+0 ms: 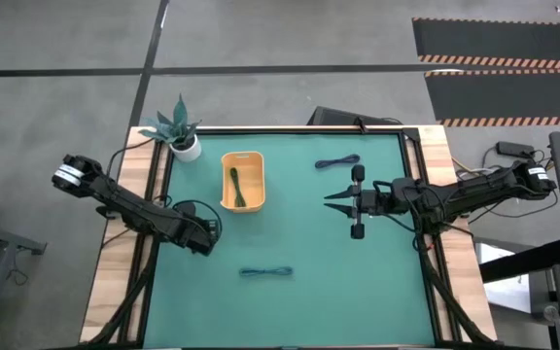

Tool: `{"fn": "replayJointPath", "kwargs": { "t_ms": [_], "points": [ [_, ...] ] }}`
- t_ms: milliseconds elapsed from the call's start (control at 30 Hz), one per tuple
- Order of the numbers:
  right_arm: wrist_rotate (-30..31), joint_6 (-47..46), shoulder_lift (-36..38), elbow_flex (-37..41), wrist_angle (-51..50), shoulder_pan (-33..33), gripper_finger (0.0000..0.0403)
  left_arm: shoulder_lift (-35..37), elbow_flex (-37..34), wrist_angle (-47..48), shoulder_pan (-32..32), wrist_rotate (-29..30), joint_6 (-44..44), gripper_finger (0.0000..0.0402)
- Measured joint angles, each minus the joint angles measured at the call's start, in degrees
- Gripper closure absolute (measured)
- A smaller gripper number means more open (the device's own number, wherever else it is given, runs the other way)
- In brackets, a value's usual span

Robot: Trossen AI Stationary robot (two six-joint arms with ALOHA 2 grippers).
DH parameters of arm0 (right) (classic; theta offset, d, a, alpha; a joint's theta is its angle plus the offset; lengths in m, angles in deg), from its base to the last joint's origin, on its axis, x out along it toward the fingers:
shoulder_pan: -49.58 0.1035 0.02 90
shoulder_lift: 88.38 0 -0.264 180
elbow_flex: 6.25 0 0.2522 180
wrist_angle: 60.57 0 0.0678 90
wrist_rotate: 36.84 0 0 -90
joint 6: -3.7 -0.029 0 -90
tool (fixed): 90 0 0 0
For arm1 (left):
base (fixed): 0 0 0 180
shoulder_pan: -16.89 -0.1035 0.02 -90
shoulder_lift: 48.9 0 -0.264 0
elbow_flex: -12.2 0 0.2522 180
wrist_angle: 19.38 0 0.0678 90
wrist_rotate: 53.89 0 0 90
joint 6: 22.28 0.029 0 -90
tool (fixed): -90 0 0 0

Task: Pick and place USB-C Cables
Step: Put the black USB cable into the yellow bin

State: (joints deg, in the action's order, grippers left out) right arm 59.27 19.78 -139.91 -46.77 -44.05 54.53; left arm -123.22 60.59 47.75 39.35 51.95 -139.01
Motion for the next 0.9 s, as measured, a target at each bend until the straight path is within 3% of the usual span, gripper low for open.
{"fn": "replayJointPath", "kwargs": {
  "t_ms": [333,900],
  "points": [
    [0.0,0.0,0.0,0.0,0.0,0.0,0.0344,0.0,-2.1,-0.4,0.0,0.1,-0.1,0.0186],
    [0.0,-0.1,0.0,0.0,0.0,0.0,0.0344,-2.5,-2.1,-2.4,0.0,-1.0,0.0,0.0293]
  ]
}}
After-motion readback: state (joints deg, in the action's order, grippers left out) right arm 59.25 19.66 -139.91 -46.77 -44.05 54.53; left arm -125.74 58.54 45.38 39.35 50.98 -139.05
